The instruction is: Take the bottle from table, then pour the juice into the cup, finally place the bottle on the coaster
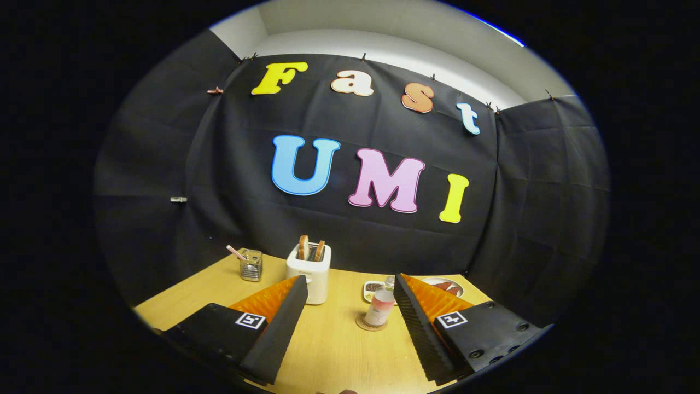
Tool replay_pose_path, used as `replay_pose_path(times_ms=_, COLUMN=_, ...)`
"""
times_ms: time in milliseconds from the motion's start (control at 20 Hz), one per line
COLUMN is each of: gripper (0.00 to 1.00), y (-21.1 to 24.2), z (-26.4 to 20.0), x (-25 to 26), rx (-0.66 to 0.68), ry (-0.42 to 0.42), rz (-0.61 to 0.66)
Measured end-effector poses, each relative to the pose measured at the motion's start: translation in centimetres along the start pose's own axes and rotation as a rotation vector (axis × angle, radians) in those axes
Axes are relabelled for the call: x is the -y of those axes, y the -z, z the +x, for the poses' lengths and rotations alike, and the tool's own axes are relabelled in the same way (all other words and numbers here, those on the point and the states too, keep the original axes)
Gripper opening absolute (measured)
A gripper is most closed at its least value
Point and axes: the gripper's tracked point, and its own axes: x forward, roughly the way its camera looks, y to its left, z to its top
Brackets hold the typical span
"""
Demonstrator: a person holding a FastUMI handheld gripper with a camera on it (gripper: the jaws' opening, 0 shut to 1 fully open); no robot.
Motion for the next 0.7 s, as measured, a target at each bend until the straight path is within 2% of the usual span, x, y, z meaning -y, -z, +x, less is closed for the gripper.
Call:
replay_pose_path(times_ms=150, gripper=0.97, y=0.3, z=-0.6, x=-0.7, rx=-0.015, ry=0.020, rz=-0.033)
replay_pose_path(times_ms=400, gripper=0.97, y=0.8, z=-0.9, x=-4.1, rx=-0.025, ry=-0.046, rz=-0.005)
replay_pose_path(times_ms=700, gripper=0.97, y=0.9, z=-0.6, x=-3.2, rx=-0.022, ry=-0.022, rz=-0.068)
